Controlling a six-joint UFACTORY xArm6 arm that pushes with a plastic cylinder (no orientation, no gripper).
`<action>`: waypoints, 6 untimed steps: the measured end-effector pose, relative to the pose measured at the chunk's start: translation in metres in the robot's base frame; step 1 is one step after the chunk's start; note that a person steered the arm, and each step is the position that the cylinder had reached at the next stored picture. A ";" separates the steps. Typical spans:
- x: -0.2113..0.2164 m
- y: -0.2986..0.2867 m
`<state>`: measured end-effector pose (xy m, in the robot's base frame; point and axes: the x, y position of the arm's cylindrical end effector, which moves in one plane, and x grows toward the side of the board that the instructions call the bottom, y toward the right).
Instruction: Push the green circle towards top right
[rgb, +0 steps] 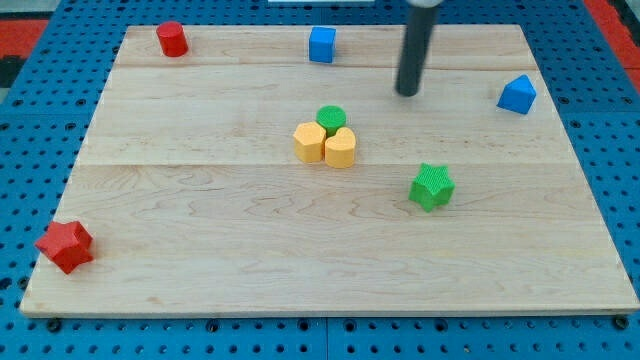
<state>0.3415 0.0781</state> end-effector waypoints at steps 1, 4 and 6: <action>0.027 -0.071; 0.059 -0.164; 0.058 -0.068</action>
<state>0.3991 0.0097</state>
